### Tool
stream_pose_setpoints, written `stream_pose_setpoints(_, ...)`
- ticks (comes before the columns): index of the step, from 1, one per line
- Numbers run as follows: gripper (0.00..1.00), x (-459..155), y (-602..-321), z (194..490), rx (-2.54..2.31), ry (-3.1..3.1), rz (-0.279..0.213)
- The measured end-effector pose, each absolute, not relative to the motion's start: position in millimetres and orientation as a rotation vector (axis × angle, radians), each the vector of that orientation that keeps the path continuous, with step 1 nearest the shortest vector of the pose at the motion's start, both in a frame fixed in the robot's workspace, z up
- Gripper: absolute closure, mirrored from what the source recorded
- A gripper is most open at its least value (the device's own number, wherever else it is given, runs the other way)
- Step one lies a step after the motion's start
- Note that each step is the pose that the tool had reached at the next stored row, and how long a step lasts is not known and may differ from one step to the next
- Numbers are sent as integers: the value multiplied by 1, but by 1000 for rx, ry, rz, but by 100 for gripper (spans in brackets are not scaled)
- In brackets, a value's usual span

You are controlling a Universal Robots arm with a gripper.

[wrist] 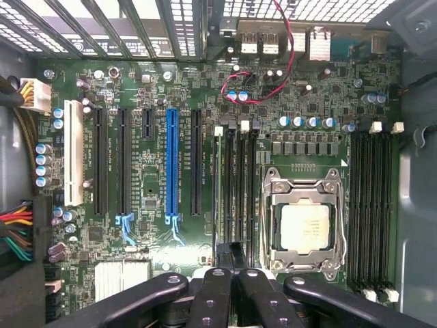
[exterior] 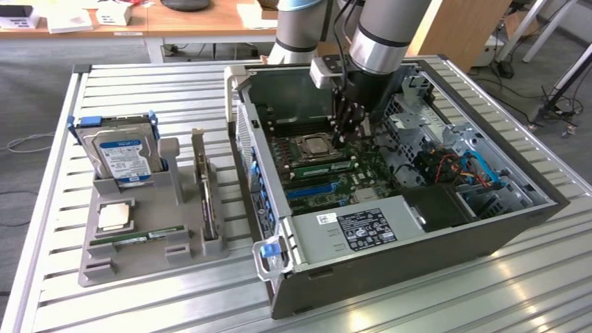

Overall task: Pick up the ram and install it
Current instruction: 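Press down the ram until it locks into place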

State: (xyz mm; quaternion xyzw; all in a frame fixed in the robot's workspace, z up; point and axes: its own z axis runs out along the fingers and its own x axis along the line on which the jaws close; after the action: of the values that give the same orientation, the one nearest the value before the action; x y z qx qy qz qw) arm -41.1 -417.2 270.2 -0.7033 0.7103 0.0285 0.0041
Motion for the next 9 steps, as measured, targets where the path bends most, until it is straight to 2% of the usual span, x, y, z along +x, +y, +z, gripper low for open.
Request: stream_pose_setpoints(9,89,-41,-417,270,-2204,2226,89)
